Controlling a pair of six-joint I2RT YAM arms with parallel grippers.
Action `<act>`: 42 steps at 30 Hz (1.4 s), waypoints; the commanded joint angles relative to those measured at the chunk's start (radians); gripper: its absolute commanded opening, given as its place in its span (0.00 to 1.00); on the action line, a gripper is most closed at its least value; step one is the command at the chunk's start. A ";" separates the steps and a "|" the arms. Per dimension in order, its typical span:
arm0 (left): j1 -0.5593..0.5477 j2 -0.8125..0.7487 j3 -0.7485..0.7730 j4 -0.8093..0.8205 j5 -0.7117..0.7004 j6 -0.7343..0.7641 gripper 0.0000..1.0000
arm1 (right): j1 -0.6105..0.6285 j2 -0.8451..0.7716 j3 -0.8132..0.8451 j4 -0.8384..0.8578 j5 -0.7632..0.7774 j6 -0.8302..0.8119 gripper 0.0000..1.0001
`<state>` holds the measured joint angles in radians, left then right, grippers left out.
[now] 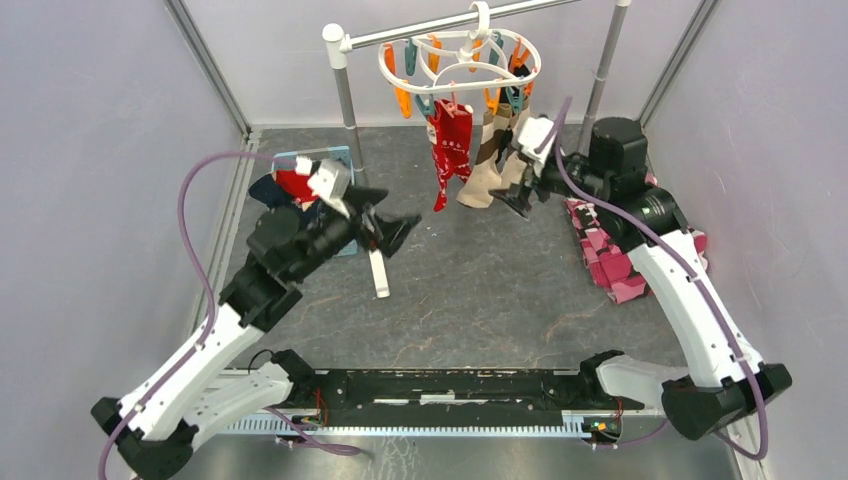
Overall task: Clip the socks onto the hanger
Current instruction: Reset both arms
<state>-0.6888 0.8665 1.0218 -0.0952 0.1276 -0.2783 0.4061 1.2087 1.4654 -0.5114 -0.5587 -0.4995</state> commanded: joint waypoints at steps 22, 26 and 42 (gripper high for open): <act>0.003 -0.118 -0.707 0.759 0.053 0.047 1.00 | -0.412 0.170 -0.646 1.139 -0.326 0.586 0.86; 0.003 -0.079 -0.680 0.772 0.046 0.045 1.00 | -0.350 0.249 -0.618 1.230 -0.164 0.735 0.67; 0.003 -0.127 -0.701 0.764 0.004 0.059 1.00 | -0.360 0.468 -0.329 1.007 0.268 1.011 0.38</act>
<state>-0.6888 0.7841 0.3149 0.6296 0.1585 -0.2008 0.0502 1.6398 1.0538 0.5419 -0.3813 0.4694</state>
